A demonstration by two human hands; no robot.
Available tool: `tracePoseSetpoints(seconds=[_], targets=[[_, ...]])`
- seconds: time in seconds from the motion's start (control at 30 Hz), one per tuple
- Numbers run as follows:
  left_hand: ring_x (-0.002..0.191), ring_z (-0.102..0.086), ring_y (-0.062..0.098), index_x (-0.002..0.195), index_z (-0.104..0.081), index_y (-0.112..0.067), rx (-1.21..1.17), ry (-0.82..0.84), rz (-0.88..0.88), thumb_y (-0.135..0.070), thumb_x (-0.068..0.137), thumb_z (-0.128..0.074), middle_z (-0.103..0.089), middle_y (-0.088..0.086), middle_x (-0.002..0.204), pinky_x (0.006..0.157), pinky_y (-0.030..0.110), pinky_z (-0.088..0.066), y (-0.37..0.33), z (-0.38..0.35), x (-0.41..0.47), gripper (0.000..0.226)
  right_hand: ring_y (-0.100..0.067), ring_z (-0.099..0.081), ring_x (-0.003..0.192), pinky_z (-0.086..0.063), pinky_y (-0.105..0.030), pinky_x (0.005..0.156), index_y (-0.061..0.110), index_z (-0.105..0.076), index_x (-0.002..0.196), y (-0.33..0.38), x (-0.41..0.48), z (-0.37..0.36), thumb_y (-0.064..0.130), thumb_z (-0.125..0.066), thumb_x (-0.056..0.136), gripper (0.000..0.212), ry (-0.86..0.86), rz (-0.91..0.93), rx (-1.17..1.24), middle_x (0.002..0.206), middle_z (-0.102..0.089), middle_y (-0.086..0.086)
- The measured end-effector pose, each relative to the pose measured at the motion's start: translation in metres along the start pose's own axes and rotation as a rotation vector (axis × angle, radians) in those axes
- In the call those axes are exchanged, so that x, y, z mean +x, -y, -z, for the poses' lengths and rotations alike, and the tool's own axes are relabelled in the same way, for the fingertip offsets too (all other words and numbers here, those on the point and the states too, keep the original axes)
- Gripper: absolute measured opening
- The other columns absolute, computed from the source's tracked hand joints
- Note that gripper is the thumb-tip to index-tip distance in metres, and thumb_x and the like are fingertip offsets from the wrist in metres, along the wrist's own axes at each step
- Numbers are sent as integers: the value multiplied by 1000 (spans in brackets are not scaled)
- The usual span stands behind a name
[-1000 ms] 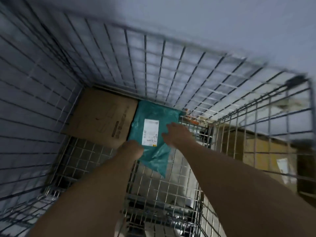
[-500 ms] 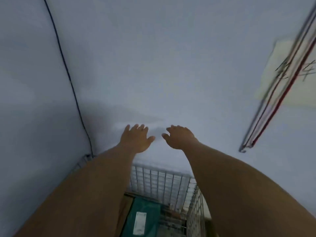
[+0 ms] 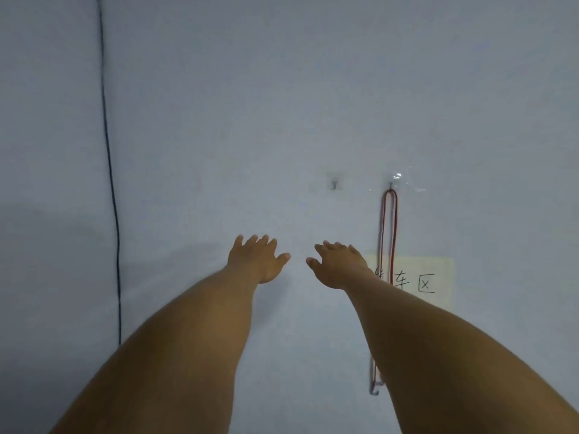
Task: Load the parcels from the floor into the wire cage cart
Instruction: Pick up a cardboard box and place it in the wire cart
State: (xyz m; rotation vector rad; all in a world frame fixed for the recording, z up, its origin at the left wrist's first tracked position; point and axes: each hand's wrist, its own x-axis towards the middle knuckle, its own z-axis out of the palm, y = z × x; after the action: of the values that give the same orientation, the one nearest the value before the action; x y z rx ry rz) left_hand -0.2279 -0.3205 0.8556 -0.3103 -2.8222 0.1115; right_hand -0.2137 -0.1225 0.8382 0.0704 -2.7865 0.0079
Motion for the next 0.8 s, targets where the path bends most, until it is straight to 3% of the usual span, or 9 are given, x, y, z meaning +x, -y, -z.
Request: tracePoseSetpoints(seconds=[0.33, 0.8], targets=[[159, -2, 23, 165, -10, -25, -26, -15, -98, -63, 104, -10, -3, -2, 173, 127, 51, 3, -111, 48, -26, 72, -24, -20, 156, -11, -47, 127, 22, -28, 161, -89, -73, 65, 56, -23, 106, 64, -70, -111, -46, 168, -27, 0], [159, -5, 24, 164, -11, -27, -192, -38, -199, -66, 103, -13, -6, -2, 173, 126, 54, 0, -375, 73, -31, 73, -23, -13, 158, -6, -47, 128, 22, -22, 162, -341, -166, 102, 57, -22, 106, 66, -42, -242, -92, 171, -19, 1]])
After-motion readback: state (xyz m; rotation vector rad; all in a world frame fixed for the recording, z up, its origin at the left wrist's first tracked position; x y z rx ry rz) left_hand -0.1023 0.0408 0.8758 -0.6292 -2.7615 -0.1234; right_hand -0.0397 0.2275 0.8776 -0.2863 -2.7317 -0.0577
